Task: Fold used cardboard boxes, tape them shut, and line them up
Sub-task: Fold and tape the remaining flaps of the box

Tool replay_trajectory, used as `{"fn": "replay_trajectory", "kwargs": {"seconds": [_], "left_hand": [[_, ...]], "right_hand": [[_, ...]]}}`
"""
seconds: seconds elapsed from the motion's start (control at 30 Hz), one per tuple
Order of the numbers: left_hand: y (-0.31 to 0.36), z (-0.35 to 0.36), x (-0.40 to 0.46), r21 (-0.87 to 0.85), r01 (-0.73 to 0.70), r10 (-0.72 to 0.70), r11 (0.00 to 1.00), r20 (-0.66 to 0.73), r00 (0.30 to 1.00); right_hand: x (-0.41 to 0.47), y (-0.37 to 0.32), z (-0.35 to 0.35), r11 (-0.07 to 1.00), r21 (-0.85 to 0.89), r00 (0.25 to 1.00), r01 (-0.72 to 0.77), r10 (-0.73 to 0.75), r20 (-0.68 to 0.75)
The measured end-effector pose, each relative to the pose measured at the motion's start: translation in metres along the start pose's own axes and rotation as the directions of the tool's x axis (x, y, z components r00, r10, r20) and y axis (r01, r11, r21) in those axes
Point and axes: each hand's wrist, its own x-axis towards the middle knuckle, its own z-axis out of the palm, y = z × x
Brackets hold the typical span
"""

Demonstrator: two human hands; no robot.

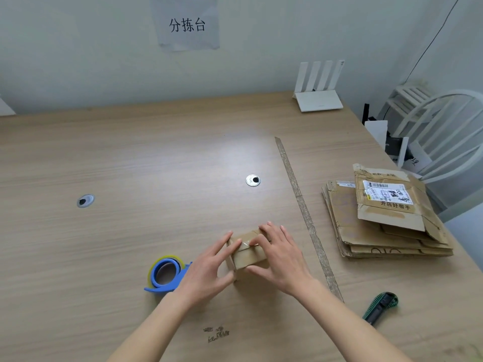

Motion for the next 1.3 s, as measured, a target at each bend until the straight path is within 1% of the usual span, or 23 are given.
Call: {"fn": "replay_trajectory", "kwargs": {"seconds": [0.13, 0.2, 0.37, 0.47, 0.53, 0.57, 0.63, 0.7, 0.73, 0.8, 0.9, 1.0, 1.07, 1.13, 1.2, 1.23, 1.3], "left_hand": [[0.002, -0.010, 0.010, -0.010, 0.022, -0.021, 1.000, 0.127, 0.992], [0.003, -0.011, 0.013, -0.008, 0.038, -0.036, 0.999, 0.165, 0.986], [-0.002, -0.009, 0.016, 0.044, 0.036, -0.044, 0.998, 0.190, 0.981], [-0.001, -0.010, 0.021, 0.123, 0.020, -0.044, 0.992, 0.192, 0.980], [0.006, -0.010, 0.024, 0.206, 0.022, -0.052, 0.978, 0.139, 0.989], [0.010, -0.009, 0.026, 0.238, 0.057, -0.081, 0.969, 0.092, 0.992], [0.015, -0.006, 0.027, 0.246, 0.156, -0.160, 0.957, -0.007, 0.987], [0.016, 0.000, 0.024, 0.227, 0.194, -0.186, 0.955, -0.057, 0.981], [0.014, 0.002, 0.021, 0.217, 0.201, -0.190, 0.955, -0.069, 0.979], [0.010, 0.005, 0.014, 0.205, 0.229, -0.213, 0.952, -0.097, 0.972], [0.007, 0.007, 0.007, 0.191, 0.315, -0.279, 0.930, -0.192, 0.941], [0.011, 0.011, 0.003, 0.105, 0.348, -0.311, 0.932, -0.264, 0.913], [0.015, 0.012, 0.000, -0.033, 0.324, -0.322, 0.946, -0.242, 0.915], [0.014, 0.012, -0.004, -0.169, 0.285, -0.316, 0.943, -0.194, 0.929], [0.009, 0.008, -0.009, -0.292, 0.283, -0.341, 0.913, -0.169, 0.925], [0.007, 0.006, -0.012, -0.352, 0.295, -0.367, 0.889, -0.161, 0.916], [0.003, 0.002, -0.016, -0.413, 0.313, -0.400, 0.855, -0.140, 0.906]], "right_hand": [[-0.001, 0.002, -0.003, 0.998, 0.043, 0.999, -0.042, 0.041, 0.031], [-0.001, 0.003, -0.006, 0.996, 0.067, 0.997, -0.057, 0.053, 0.059], [-0.006, 0.015, -0.013, 0.995, 0.096, 0.991, -0.020, 0.007, 0.133], [-0.007, 0.013, -0.015, 0.996, 0.078, 0.991, -0.047, 0.036, 0.132], [-0.008, 0.007, -0.012, 0.994, 0.019, 0.991, -0.112, 0.110, 0.077], [-0.009, 0.003, -0.009, 0.988, -0.001, 0.987, -0.157, 0.156, 0.037], [-0.010, -0.007, -0.001, 0.975, 0.014, 0.975, -0.222, 0.223, -0.025], [-0.013, -0.015, 0.005, 0.972, 0.071, 0.972, -0.224, 0.228, -0.054], [-0.014, -0.018, 0.007, 0.971, 0.106, 0.974, -0.213, 0.219, -0.048], [-0.016, -0.021, 0.004, 0.968, 0.153, 0.980, -0.197, 0.198, 0.009], [-0.017, -0.021, 0.001, 0.969, 0.164, 0.981, -0.187, 0.175, 0.081], [-0.014, -0.032, 0.006, 0.946, 0.181, 0.963, -0.270, 0.270, 0.022], [-0.011, -0.044, 0.011, 0.921, 0.220, 0.944, -0.322, 0.330, -0.003], [-0.009, -0.051, 0.016, 0.894, 0.323, 0.949, -0.310, 0.313, 0.044], [-0.009, -0.053, 0.017, 0.827, 0.487, 0.959, -0.283, 0.258, 0.120], [-0.010, -0.053, 0.017, 0.806, 0.527, 0.963, -0.268, 0.233, 0.134], [-0.012, -0.053, 0.018, 0.820, 0.517, 0.970, -0.245, 0.209, 0.128]]}}
